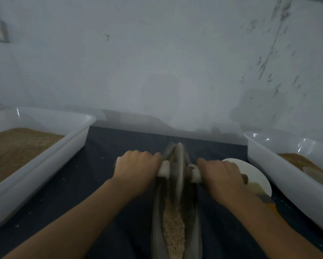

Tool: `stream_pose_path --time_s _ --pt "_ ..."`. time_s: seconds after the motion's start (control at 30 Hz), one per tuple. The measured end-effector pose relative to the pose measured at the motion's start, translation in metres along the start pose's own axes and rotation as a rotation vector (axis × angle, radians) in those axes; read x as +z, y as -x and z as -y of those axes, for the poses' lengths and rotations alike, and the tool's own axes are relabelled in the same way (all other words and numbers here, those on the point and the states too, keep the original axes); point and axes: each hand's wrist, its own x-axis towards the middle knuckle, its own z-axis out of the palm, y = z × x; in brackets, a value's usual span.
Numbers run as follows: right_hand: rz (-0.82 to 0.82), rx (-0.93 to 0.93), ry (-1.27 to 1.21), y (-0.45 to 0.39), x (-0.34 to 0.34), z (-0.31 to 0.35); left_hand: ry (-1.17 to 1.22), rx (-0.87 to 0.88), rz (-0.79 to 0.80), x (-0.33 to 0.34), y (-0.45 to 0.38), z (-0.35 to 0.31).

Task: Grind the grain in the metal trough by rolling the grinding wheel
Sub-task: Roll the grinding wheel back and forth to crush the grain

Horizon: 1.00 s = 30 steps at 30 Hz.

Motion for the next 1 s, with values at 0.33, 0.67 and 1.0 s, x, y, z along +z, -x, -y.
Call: stream_pose_path --time_s 0.33,0.67,1.0 --pt "0.079 -0.097 -0.099 0.038 -0.019 0.004 0.033 0.178 0.114 -0.014 0.023 0.01" --pt "0.032 -0.018 0.011 0.006 -0.013 0.004 0.001 0.091 0.062 0.004 0.002 0.009" --pt "-0.01 -0.145 -0.065 0.053 -0.029 0.01 0.017 0.243 0.085 -0.025 0.038 0.008"
